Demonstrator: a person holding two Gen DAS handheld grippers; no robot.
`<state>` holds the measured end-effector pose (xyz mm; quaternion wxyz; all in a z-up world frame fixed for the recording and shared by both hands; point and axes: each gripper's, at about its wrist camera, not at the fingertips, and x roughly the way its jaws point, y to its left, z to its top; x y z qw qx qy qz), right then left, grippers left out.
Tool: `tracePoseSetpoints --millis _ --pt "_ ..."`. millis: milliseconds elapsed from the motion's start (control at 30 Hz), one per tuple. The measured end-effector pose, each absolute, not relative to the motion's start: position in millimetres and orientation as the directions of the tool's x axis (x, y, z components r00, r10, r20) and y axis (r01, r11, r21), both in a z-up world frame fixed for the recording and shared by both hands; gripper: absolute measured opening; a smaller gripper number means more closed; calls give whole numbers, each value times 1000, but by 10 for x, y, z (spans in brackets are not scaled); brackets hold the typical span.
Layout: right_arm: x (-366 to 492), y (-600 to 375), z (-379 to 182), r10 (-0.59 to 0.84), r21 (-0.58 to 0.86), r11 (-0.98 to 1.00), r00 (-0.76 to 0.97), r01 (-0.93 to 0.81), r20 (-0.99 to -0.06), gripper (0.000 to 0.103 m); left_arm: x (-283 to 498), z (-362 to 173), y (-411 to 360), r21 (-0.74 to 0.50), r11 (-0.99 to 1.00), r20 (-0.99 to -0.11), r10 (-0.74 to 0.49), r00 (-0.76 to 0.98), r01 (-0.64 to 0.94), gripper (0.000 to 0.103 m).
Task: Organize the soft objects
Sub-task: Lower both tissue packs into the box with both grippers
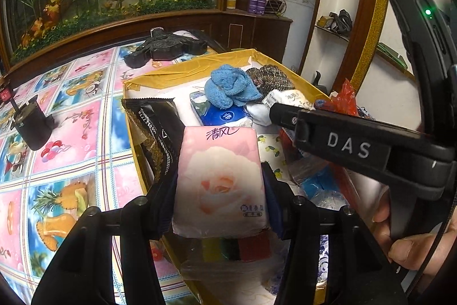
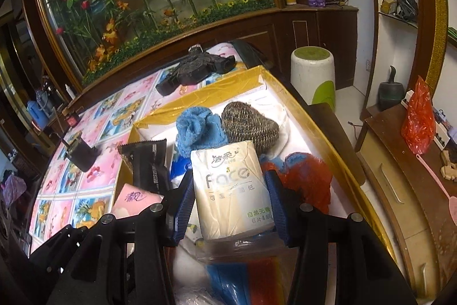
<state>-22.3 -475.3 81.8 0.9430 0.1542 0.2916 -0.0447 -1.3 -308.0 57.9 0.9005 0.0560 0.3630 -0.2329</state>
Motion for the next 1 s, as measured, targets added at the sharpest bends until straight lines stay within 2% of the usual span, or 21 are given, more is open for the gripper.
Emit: tracePoseSetpoints --millis 200,1000 --pt "-100 -4735 801 -7 225 958 794 181 -607 48 -33 555 -3089 -54 881 -671 -380 636 469 52" --pt "-42 -4678 774 -43 142 974 763 175 -645 50 -37 474 -3129 -20 882 -674 -359 646 470 52"
